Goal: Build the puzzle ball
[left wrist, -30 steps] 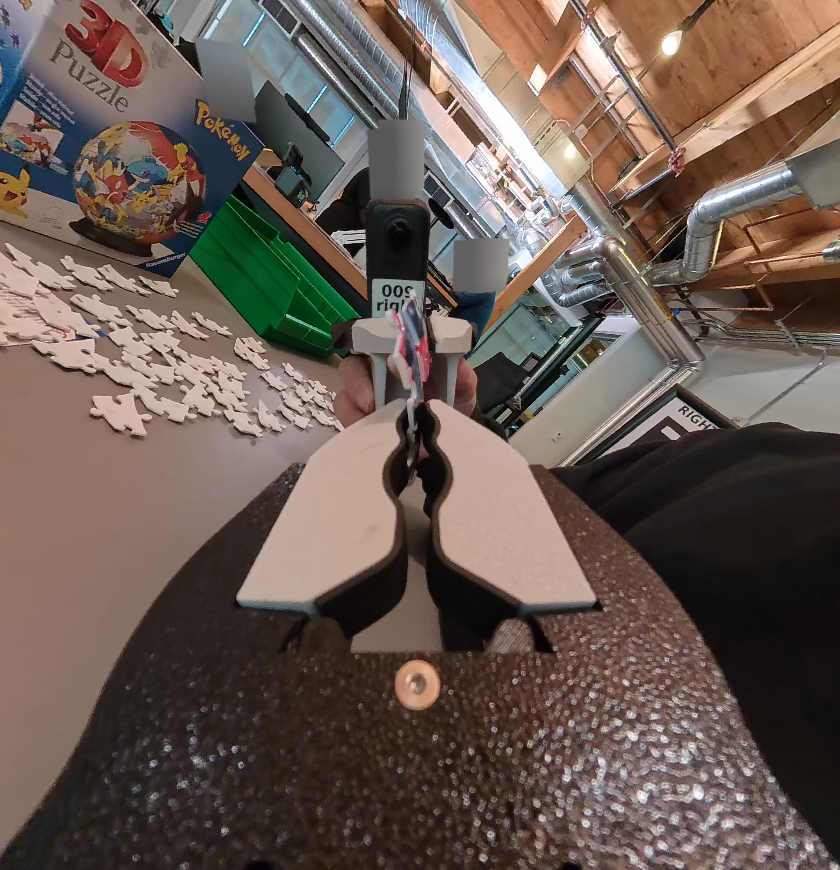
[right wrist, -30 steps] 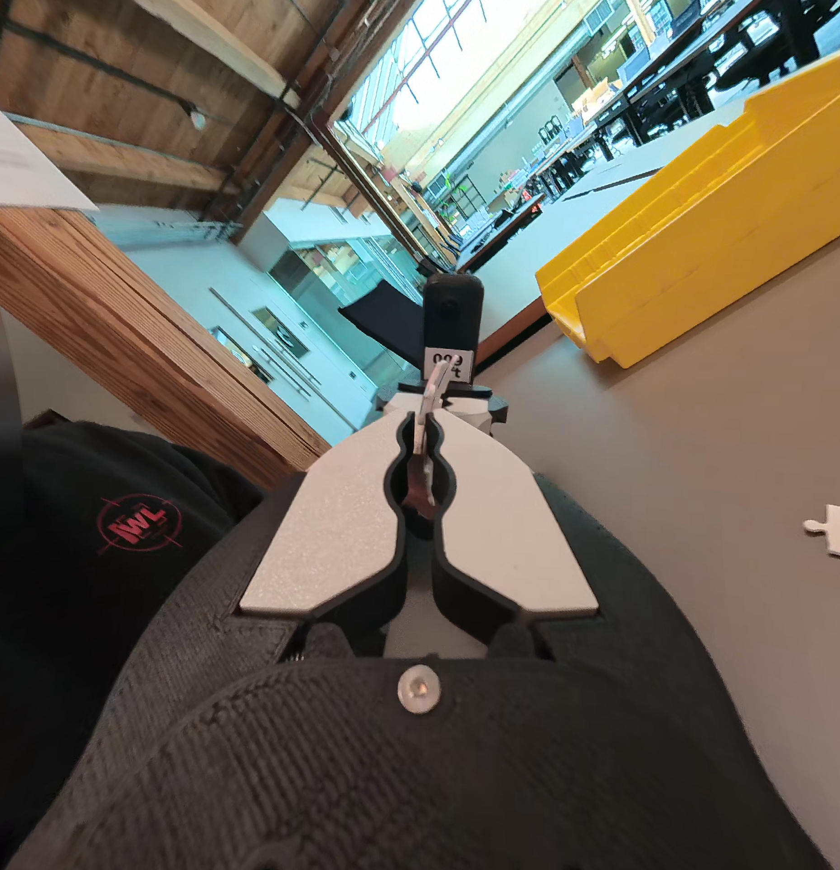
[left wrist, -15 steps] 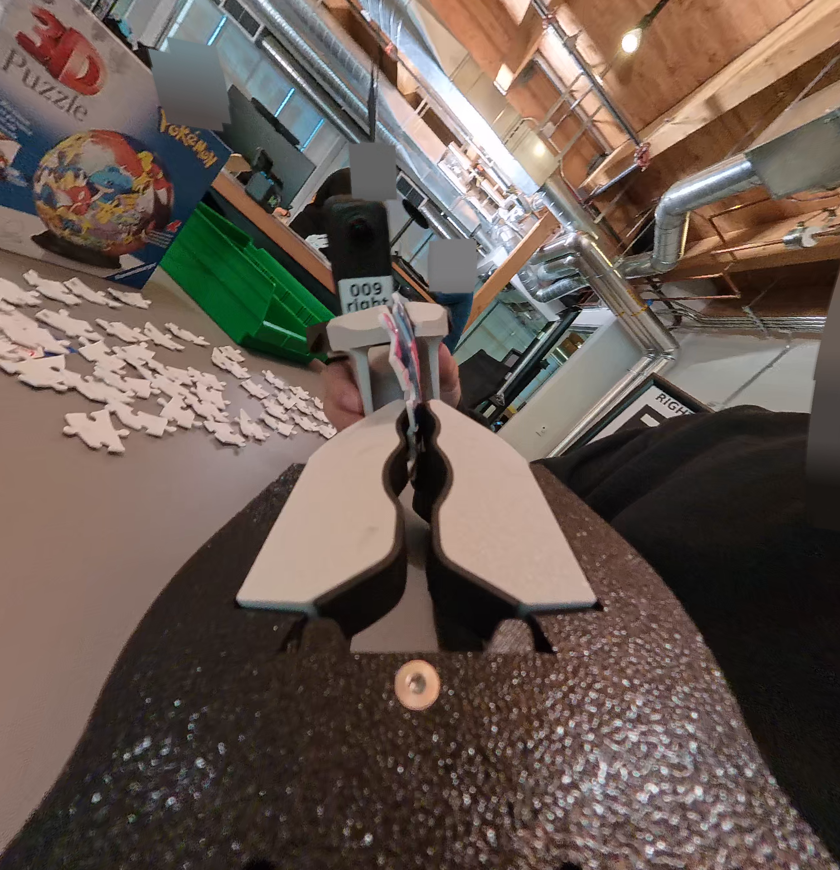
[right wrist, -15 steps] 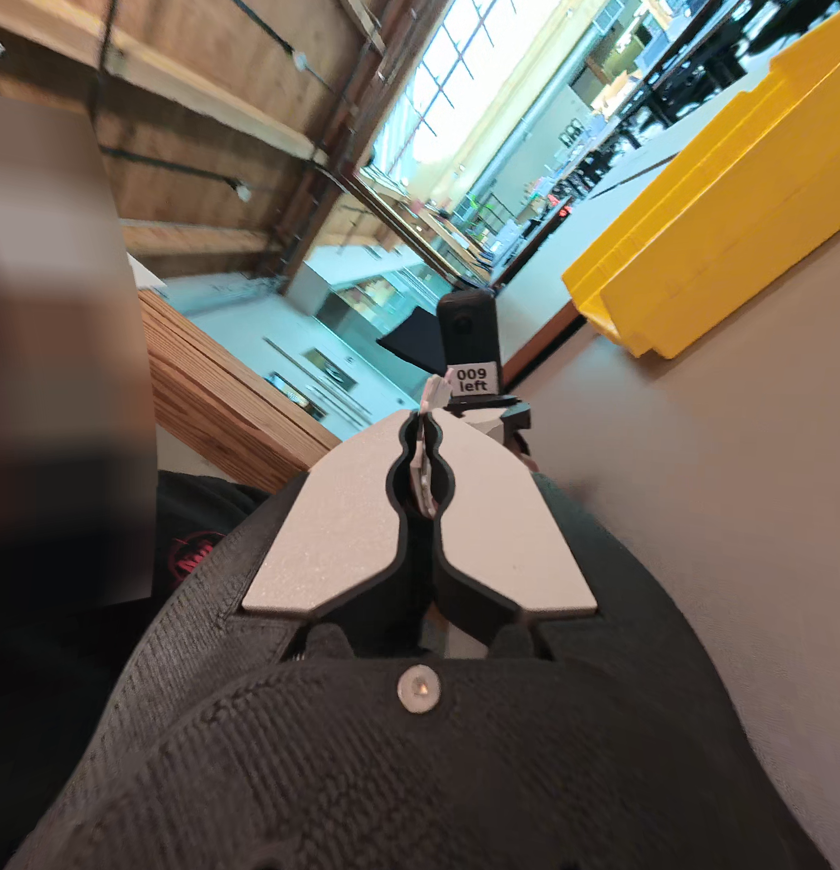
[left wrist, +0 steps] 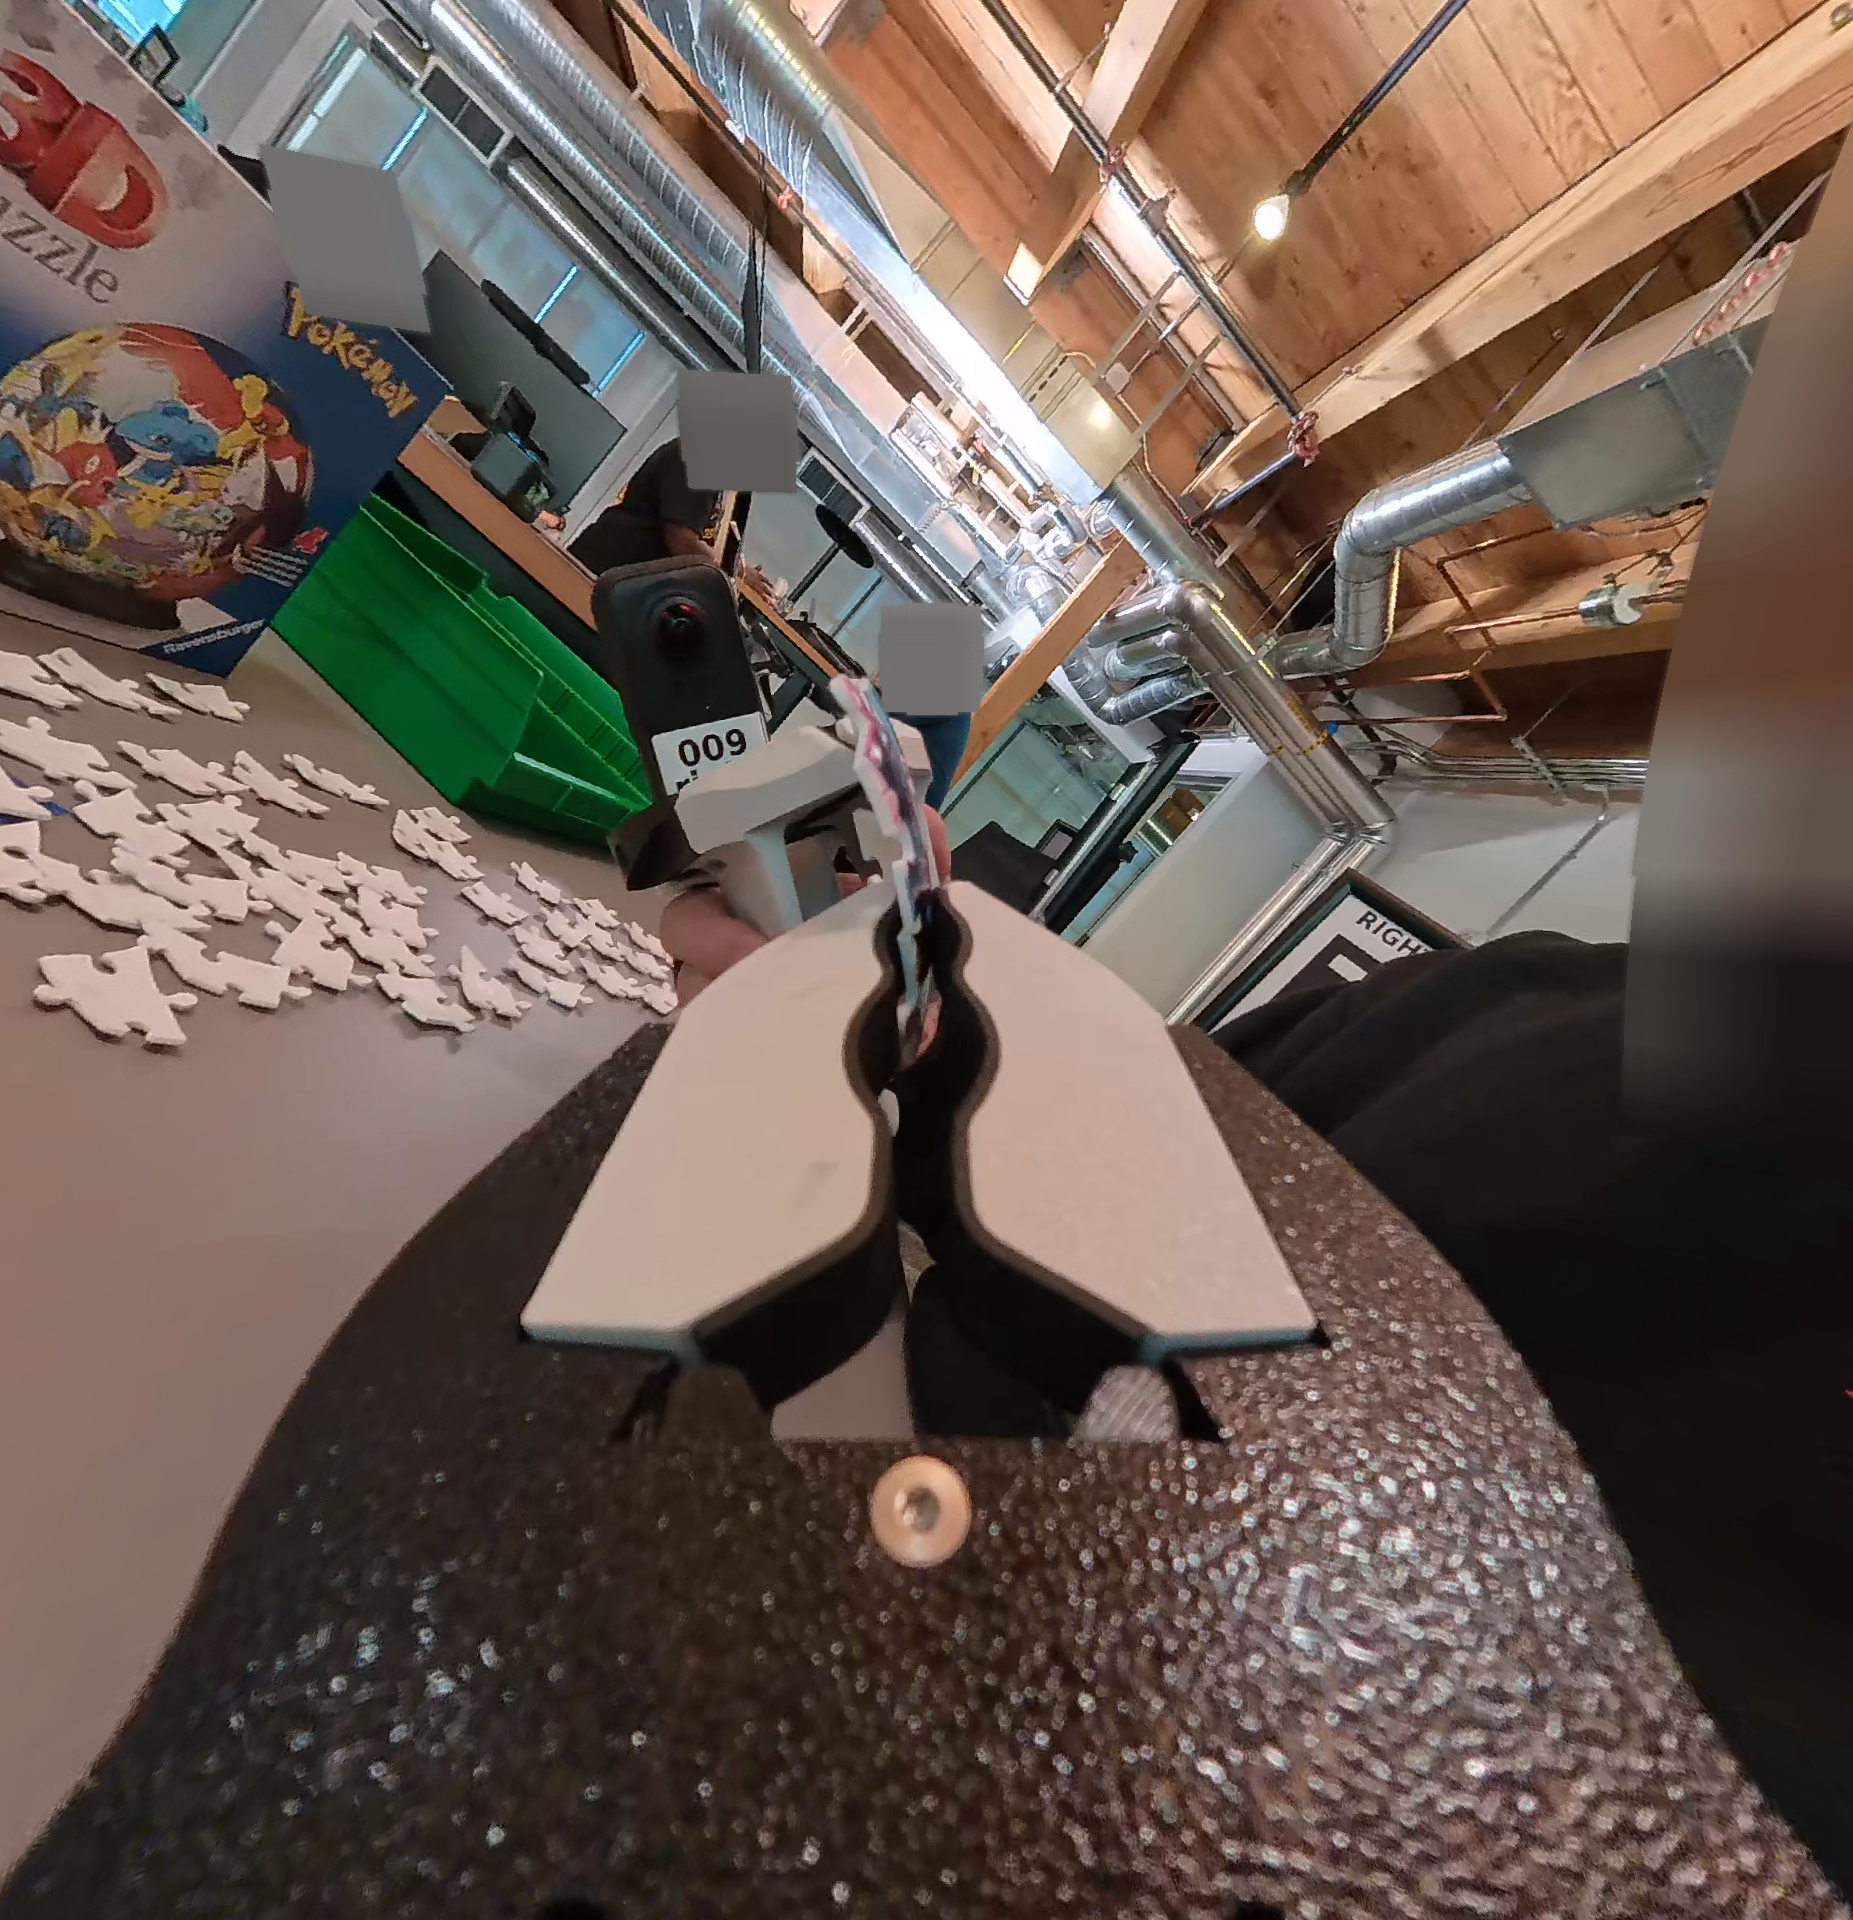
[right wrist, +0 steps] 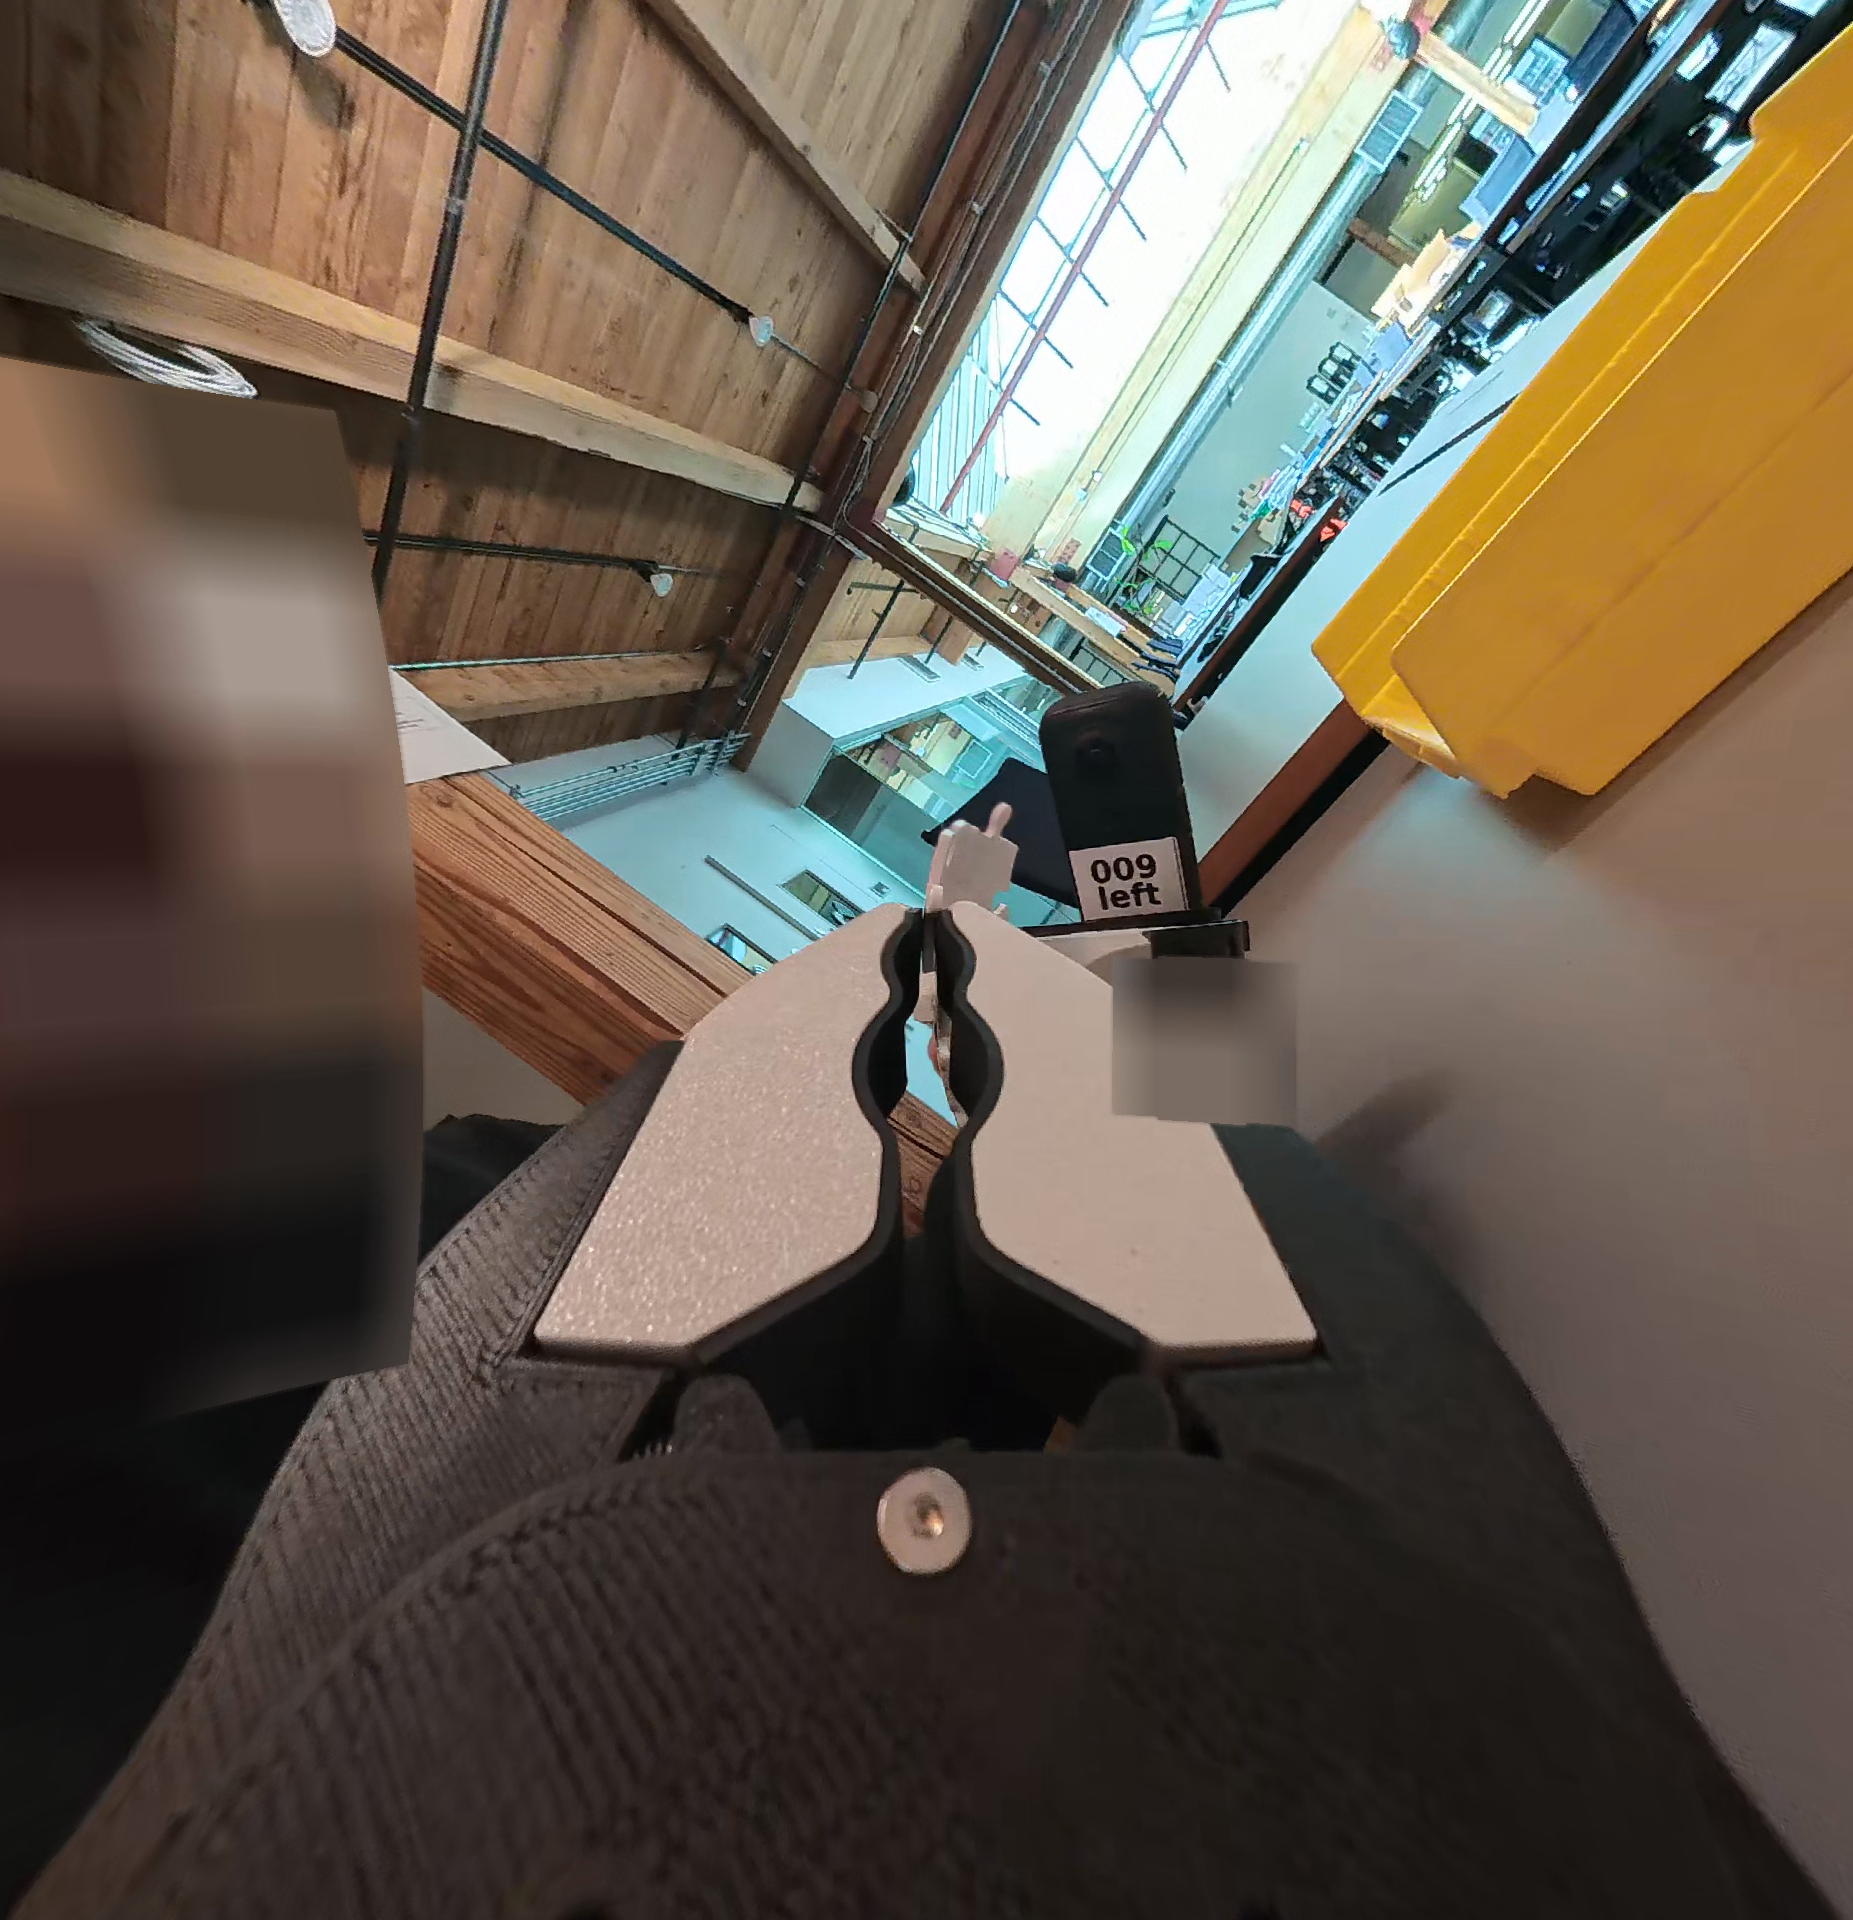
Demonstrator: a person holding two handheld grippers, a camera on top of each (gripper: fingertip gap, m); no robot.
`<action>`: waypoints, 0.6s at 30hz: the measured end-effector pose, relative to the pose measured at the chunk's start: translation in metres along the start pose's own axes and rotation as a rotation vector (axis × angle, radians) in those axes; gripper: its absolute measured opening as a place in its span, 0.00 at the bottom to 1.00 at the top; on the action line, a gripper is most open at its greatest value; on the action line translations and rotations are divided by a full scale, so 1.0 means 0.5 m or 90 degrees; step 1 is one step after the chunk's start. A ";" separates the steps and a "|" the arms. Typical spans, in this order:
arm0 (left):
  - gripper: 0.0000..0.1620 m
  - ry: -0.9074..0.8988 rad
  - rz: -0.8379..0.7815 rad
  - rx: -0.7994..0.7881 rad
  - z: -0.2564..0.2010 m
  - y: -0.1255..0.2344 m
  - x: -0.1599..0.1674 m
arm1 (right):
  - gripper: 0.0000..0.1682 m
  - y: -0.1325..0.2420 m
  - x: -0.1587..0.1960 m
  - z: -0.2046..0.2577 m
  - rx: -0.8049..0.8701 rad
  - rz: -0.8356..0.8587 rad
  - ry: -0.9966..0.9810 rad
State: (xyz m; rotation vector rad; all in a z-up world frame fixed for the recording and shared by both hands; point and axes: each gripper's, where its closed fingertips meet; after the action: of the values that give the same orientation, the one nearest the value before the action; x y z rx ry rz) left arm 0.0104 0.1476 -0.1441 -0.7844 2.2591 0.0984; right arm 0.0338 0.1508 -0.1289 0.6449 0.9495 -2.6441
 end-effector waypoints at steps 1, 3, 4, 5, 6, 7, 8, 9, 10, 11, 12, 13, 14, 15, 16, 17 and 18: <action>0.01 0.003 0.001 0.003 -0.001 0.000 0.000 | 0.02 0.000 0.000 0.000 -0.003 -0.003 -0.003; 0.01 0.000 0.002 0.003 -0.001 0.000 0.001 | 0.02 0.002 0.001 0.000 -0.008 -0.004 -0.004; 0.01 -0.006 0.003 0.000 -0.002 -0.001 0.001 | 0.02 0.002 0.002 0.001 -0.010 -0.002 -0.004; 0.01 -0.010 0.004 -0.001 -0.002 -0.001 0.002 | 0.02 0.003 0.002 0.001 -0.011 0.001 -0.001; 0.01 -0.012 0.005 -0.001 -0.003 -0.001 0.002 | 0.02 0.003 0.003 0.001 -0.009 0.004 0.002; 0.01 -0.012 0.006 -0.002 -0.003 -0.002 0.003 | 0.02 0.004 0.003 0.000 -0.003 0.008 0.004; 0.01 -0.011 0.006 -0.002 -0.002 -0.001 0.002 | 0.02 0.004 0.004 0.000 0.002 0.015 0.007; 0.01 -0.009 0.005 -0.002 -0.002 -0.001 0.002 | 0.02 0.003 0.006 0.001 0.004 0.025 0.011; 0.01 -0.007 0.003 0.000 -0.002 -0.001 0.000 | 0.03 0.003 0.010 0.001 0.007 0.038 0.015; 0.01 -0.006 0.001 0.003 -0.004 0.000 -0.001 | 0.07 0.003 0.013 -0.002 0.018 0.051 0.016; 0.01 -0.006 0.003 0.003 -0.004 0.000 0.000 | 0.10 0.003 0.016 -0.006 0.031 0.061 0.021; 0.01 -0.011 0.008 -0.003 -0.002 0.000 0.002 | 0.10 0.002 0.016 -0.005 0.034 0.068 0.030; 0.01 -0.016 0.014 -0.010 0.000 -0.001 0.005 | 0.09 0.001 0.016 -0.004 0.038 0.073 0.036; 0.01 -0.020 0.015 -0.011 0.000 -0.001 0.006 | 0.09 -0.001 0.017 -0.005 0.044 0.082 0.041; 0.01 -0.020 0.014 -0.007 -0.002 -0.001 0.005 | 0.06 -0.003 0.019 -0.003 0.045 0.092 0.045; 0.01 -0.020 0.014 -0.004 -0.005 -0.002 0.005 | 0.04 -0.006 0.021 0.000 0.037 0.098 0.047; 0.01 -0.021 0.014 -0.003 -0.006 -0.002 0.005 | 0.03 -0.007 0.021 0.002 0.034 0.101 0.043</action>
State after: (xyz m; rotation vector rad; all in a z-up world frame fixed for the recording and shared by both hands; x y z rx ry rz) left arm 0.0076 0.1449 -0.1434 -0.7544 2.2374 0.1258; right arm 0.0228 0.1520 -0.1313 0.7916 0.8108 -2.5296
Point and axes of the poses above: each gripper's, where its closed fingertips meet, y back along the fingers, x out of its underside, z = x × y across the jaws, and after that the axes turned 15 degrees about -x, right-handed
